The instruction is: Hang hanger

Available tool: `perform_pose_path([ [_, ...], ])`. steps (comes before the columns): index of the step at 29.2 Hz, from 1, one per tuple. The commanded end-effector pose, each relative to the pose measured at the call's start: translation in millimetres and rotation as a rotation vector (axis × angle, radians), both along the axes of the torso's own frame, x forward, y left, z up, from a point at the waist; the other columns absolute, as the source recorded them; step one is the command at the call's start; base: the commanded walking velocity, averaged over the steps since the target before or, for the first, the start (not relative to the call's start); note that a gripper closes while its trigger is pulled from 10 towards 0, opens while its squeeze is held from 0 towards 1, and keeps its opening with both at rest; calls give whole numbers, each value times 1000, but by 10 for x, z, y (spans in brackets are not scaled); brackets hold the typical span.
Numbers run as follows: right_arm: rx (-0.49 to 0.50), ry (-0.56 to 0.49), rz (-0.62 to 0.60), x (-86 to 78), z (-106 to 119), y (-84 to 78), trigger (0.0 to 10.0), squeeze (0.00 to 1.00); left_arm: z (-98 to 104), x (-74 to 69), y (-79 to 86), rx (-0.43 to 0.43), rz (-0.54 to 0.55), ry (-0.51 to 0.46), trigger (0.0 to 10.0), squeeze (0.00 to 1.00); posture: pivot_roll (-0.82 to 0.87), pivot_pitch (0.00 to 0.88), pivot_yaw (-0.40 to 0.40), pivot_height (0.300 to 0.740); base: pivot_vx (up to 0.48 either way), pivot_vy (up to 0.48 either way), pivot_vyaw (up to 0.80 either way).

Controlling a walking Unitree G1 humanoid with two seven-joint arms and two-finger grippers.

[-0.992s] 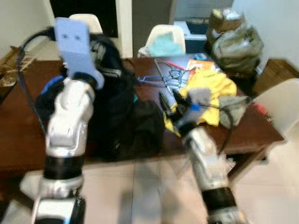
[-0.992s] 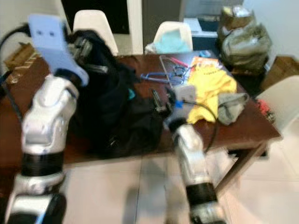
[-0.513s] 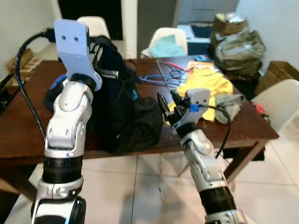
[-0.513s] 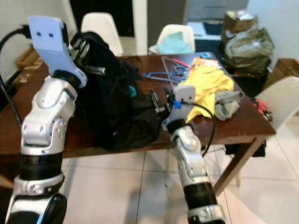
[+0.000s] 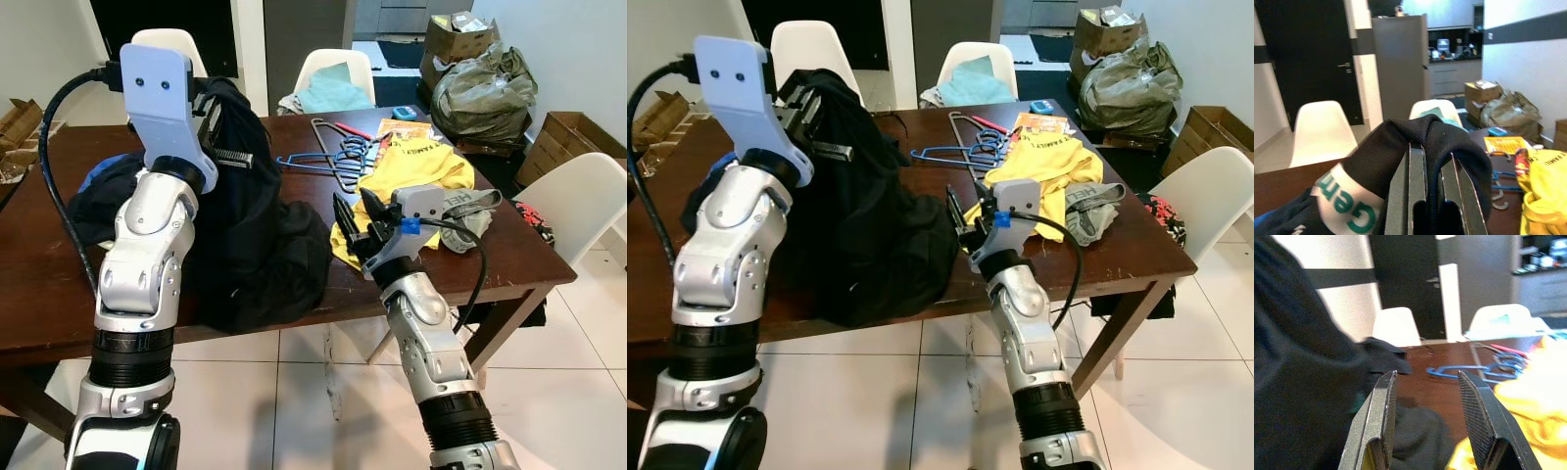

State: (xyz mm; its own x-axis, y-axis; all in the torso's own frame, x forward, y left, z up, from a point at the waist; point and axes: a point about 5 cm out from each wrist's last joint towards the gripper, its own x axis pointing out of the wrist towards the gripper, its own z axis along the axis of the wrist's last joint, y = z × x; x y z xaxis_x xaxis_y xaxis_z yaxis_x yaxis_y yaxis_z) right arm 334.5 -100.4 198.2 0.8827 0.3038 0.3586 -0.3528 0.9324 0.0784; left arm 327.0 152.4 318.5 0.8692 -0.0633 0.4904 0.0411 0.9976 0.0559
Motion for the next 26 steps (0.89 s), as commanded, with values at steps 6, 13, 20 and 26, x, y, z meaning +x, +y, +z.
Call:
perform_pose_path([
  [6, 54, -15, -90, 28, 41, -146, 10000, 0, 272, -207, -481, 55, -304, -200, 10000, 0, 14, 78, -24, 740, 0, 0, -800],
  [13, 83, -27, -165, 49, 76, -257, 10000, 0, 394, -698, -1214, 72, -939, -298, 10000, 0, 2, 61, -12, 740, 0, 0, -800],
  [20, 99, -33, -201, 56, 90, -345, 10000, 0, 389, -742, -1271, 69, -978, -310, 10000, 0, 4, 46, -12, 740, 0, 0, -800],
  [26, 100, -32, -206, 67, 86, -346, 10000, 0, 320, -577, -1202, 132, -860, -287, 10000, 0, 6, 35, -11, 740, 0, 0, -800],
])
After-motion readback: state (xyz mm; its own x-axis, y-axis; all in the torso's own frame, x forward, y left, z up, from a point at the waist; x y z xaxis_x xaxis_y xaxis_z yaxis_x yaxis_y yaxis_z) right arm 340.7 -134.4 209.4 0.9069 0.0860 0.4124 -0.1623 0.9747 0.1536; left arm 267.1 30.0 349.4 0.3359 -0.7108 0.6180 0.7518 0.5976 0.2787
